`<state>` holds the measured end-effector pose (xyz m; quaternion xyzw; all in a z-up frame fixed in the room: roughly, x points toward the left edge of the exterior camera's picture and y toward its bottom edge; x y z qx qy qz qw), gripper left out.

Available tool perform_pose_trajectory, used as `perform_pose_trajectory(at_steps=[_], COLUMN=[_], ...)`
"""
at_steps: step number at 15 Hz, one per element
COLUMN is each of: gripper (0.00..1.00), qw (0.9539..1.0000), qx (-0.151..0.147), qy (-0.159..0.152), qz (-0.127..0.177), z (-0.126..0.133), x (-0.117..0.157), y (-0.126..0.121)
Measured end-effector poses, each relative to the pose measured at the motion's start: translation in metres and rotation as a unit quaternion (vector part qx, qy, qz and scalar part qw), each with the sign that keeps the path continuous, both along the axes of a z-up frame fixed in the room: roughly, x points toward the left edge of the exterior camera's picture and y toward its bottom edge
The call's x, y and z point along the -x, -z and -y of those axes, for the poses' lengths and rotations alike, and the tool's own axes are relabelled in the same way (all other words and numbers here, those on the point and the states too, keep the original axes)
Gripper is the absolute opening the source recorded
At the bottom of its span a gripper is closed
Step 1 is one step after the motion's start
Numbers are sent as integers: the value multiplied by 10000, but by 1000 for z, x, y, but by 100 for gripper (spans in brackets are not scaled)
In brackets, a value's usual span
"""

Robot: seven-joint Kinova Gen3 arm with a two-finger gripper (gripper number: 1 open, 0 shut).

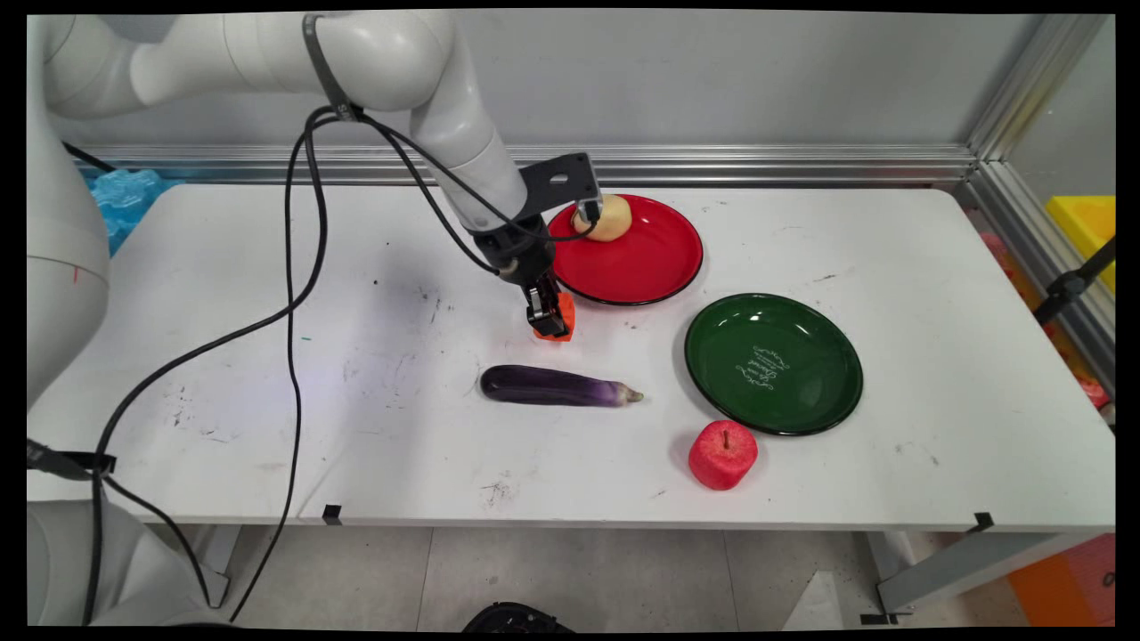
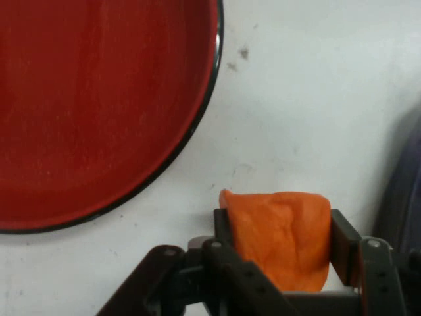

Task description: Place the picked object on the table

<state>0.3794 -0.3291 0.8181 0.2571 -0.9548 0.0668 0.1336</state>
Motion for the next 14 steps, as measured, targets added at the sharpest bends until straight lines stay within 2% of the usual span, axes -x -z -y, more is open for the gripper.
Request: perform_pose_trajectory(at_steps=[9,10,14], gripper=[0,100,100], qw=[9999,9999,9998], qx=[117,122,142], qy=[50,58,104], qz=[-79,-88,-110], z=[10,10,13], x=[-6,-6,-5], y=[23,24,25])
